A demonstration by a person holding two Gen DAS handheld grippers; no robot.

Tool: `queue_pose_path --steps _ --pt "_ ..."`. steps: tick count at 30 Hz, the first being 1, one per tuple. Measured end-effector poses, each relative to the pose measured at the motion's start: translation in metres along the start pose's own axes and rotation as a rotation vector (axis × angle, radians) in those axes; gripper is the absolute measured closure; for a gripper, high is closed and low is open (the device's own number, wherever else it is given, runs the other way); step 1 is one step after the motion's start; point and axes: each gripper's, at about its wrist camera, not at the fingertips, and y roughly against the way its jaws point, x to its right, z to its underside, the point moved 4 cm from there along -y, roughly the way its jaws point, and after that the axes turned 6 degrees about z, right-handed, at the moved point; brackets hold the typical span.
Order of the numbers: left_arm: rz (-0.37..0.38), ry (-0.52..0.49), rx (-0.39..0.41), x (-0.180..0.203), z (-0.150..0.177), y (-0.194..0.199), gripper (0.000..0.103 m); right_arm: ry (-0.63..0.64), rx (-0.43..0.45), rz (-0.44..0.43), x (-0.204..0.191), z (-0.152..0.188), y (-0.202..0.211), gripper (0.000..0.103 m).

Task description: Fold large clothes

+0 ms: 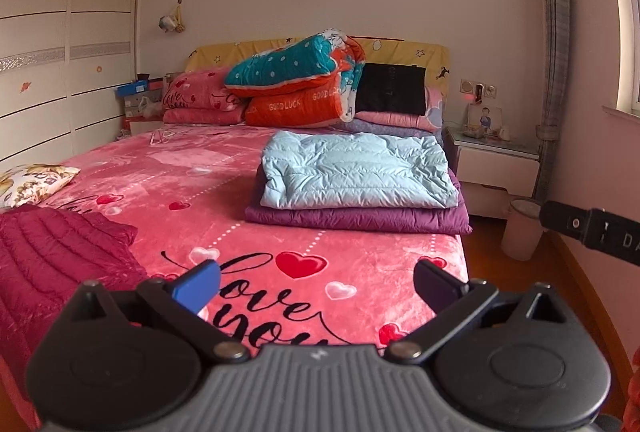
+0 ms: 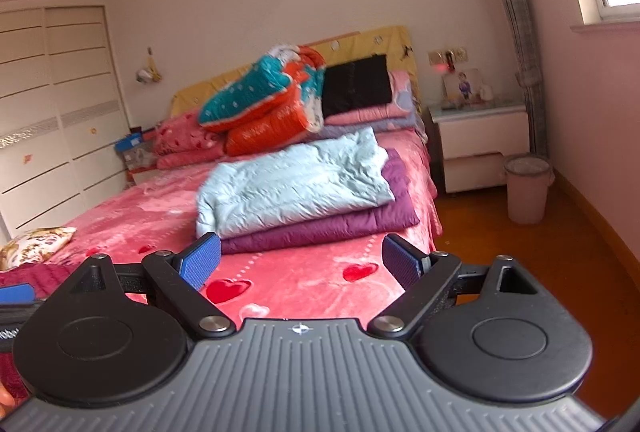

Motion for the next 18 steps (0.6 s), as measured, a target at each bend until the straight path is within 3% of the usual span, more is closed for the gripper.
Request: queue_pose_path --steps 6,18 --pt "-0.029 0.016 -0.022 -0.004 0.009 0.009 0.001 0.042 0.000 -0.002 -0.011 0.000 0.014 0.000" --pt "-0.059 0.050 -0.077 -0.009 0.029 0.001 0.001 0.051 -0.080 0.015 -0.008 0.020 -0.001 0.000"
